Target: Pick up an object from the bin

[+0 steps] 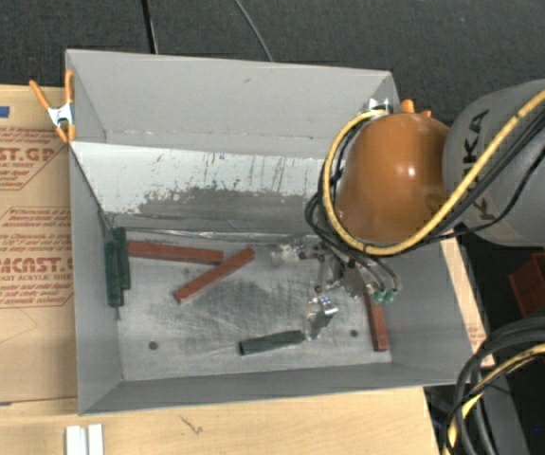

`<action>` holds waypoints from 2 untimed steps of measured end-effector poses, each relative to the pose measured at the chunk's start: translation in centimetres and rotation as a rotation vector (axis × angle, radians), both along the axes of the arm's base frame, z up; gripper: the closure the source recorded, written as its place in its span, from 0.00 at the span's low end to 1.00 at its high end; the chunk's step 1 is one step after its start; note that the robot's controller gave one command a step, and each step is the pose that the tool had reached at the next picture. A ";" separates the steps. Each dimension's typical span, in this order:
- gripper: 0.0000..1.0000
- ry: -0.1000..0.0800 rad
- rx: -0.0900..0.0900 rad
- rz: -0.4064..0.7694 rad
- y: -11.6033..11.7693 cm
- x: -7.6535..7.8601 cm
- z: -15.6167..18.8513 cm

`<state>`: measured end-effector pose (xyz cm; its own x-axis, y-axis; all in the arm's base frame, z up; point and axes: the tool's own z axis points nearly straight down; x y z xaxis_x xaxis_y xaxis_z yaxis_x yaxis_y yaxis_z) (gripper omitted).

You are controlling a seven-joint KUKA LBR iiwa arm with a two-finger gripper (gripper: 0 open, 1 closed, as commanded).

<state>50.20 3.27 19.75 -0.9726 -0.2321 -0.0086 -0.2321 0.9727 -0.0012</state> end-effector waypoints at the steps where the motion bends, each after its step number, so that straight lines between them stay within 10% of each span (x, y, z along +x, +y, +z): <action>1: 0.00 0.012 0.000 0.060 0.2 0.4 -6.7; 2: 1.00 0.013 -0.002 0.076 0.3 -2.3 -12.5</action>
Offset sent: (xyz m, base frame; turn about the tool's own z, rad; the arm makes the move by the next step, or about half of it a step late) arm -0.0223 0.0029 -0.1272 -0.0765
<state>47.94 3.56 7.22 -0.9523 -0.3051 0.0044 -0.3051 0.9523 0.0008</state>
